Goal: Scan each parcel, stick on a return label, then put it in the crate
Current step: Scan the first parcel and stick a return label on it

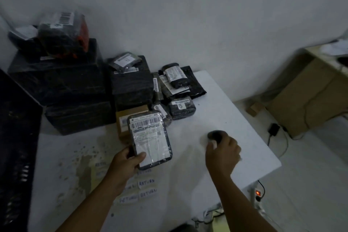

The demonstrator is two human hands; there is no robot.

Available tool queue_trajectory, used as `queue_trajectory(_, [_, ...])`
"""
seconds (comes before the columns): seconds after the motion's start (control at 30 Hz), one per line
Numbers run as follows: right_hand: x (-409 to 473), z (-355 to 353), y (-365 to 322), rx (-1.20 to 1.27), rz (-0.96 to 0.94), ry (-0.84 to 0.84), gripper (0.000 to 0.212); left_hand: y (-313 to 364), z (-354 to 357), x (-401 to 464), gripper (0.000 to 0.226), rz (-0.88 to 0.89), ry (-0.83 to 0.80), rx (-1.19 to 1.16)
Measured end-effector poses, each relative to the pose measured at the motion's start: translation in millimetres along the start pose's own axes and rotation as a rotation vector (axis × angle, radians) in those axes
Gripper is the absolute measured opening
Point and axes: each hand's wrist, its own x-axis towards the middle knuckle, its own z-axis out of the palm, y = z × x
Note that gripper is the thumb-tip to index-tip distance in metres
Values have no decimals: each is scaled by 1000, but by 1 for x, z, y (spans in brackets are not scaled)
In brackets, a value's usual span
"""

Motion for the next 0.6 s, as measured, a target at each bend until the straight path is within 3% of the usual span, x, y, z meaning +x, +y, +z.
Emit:
queue_trajectory(0.07, [12,-2,17,-35,141,-8,63,-2,6,-1,29,3,-19,5])
queue_trajectory(0.13, [22,1,33,-40,250,-117,72,-2,9,-2,31,8,-27,22])
queue_trajectory(0.23, [32,10,44,4,356,-342,60,-1,9,-2,33,-1,-17,20])
queue_trajectory(0.37, [30,17,36,97,332,-380,32,2,1,-2,37,-33,20,-23])
queue_trajectory(0.47, [15,16,14,243,269,-434,31,4,-13,-4,38,-26,63,-21])
queue_trajectory(0.6, [-14,7,-34,466,185,-642,33,8,-40,-8,40,8,151,-35])
